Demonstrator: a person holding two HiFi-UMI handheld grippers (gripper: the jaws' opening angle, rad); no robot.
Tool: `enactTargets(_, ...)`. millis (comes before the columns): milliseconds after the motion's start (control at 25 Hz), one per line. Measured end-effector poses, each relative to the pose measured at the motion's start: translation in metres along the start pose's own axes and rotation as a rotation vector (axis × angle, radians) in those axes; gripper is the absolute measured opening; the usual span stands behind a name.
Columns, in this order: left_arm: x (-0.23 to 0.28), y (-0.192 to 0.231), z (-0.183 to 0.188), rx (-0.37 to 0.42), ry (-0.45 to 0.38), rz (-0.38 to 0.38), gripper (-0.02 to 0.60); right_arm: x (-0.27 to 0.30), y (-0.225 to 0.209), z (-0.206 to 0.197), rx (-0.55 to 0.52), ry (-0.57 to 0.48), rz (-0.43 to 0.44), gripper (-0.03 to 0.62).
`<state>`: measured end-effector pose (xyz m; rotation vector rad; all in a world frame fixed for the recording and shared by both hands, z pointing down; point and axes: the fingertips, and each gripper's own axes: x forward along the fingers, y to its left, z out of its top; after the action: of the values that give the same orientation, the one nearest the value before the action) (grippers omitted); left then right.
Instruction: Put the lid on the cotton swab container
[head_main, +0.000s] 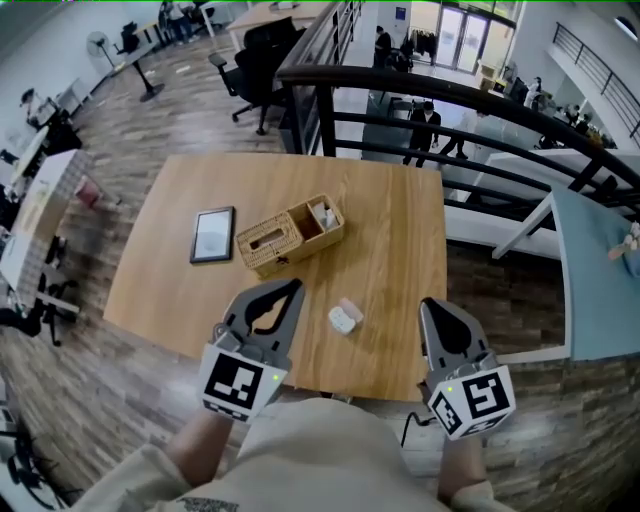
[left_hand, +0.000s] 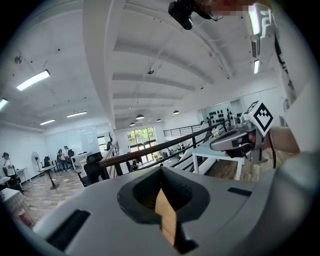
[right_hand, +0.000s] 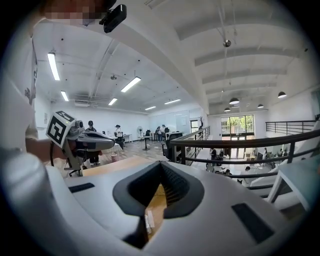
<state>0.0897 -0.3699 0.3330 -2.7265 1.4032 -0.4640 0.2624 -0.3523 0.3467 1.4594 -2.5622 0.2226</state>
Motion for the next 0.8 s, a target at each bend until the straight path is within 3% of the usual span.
enactTargets(480,0.004,0.018,-0.021,0.0,0.034,-0.026,0.023,0.034,0.007,-0.027,0.037,0.064,0.022,0.026)
enactTargets(800,0.025,0.024,-0.059,-0.007,0.092,-0.069,0.023,0.088,-0.002,-0.099,0.148,0.189,0.05,0.026)
